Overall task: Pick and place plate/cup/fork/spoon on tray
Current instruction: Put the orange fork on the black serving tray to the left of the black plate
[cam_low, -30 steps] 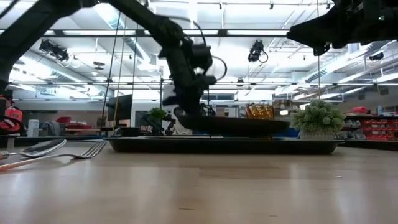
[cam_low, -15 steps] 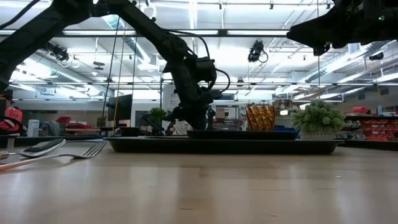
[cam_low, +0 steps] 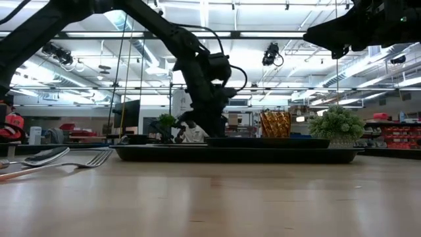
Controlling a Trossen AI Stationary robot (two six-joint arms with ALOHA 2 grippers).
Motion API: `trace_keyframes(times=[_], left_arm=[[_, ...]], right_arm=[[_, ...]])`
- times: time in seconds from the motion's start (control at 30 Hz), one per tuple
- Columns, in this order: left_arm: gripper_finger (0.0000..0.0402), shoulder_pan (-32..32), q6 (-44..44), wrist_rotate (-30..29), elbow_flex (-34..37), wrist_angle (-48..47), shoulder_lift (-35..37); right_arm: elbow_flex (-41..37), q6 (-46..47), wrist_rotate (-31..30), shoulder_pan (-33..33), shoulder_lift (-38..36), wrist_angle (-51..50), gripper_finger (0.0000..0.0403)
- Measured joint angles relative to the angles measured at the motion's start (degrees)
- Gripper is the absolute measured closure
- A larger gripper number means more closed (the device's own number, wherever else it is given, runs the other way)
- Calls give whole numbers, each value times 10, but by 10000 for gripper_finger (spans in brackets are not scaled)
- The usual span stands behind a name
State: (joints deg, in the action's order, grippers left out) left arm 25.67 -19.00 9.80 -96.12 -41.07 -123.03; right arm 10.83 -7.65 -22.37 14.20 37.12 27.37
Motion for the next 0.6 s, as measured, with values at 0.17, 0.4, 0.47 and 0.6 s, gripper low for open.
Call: trace_keyframes(times=[0.17,0.4,0.47,0.6], left_arm=[[266,-9,35,2,-1,-66,41],[259,-78,16,-17,-1,-166,72],[259,-106,4,-44,-1,-186,72],[260,-177,-26,-130,-1,-208,72]], right_arm=[[0,1,0,0,0,-4,287],[0,4,0,0,0,-4,287],[0,4,0,1,0,-4,287],[0,6,0,10,0,-23,287]])
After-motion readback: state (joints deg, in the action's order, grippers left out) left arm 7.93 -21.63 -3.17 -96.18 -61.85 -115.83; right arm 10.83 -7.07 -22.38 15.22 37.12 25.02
